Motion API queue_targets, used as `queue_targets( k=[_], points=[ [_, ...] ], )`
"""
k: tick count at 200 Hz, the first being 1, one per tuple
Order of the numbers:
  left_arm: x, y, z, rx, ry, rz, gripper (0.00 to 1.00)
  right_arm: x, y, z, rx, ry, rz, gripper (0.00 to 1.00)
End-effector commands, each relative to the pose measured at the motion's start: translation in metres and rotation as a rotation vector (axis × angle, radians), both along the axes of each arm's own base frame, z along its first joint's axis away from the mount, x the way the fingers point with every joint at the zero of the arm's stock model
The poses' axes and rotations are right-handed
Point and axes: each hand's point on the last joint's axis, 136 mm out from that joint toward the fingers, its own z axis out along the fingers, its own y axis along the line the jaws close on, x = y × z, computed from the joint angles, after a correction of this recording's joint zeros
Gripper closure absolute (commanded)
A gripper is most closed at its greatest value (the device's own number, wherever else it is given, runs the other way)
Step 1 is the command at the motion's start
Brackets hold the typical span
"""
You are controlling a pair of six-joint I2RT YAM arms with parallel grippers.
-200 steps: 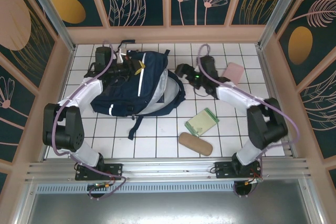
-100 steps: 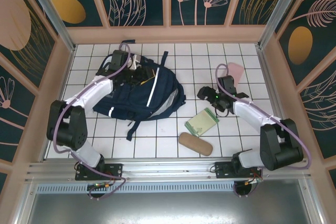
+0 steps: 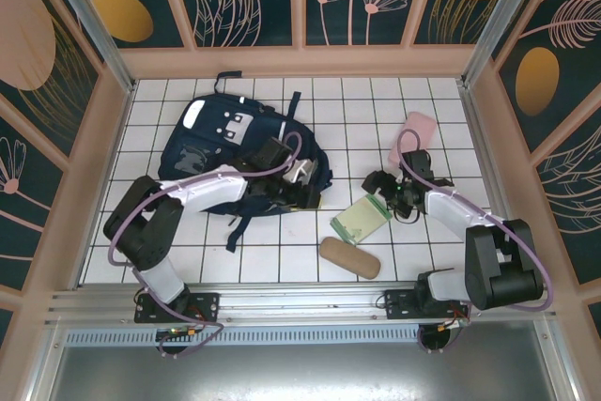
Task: Pack books, pencil case, and school supplies into a backpack
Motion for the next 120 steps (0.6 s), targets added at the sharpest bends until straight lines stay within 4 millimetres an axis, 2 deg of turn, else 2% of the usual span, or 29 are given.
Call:
queue_targets(
  k=[1, 11, 32, 120],
  points=[
    [-0.023, -0.023, -0.004, -0.099, 0.056, -0.099, 0.5, -0.006, -0.001, -0.001, 0.017, 0.001, 0.002, 0.08],
    [-0.029, -0.026, -0.012, -0.107, 0.088, -0.103, 0.5, -0.006, -0.001, -0.001, 0.023, 0.001, -0.002, 0.08],
    [-0.034, -0.036, -0.013, -0.16, 0.136, -0.123, 0.5, -0.006, 0.001, -0.002, 0.037, 0.001, -0.004, 0.08],
    [-0.04, -0.046, -0.037, -0.119, 0.219, -0.122, 0.51, -0.007, -0.001, 0.003, 0.039, -0.027, -0.02, 0.09]
  ],
)
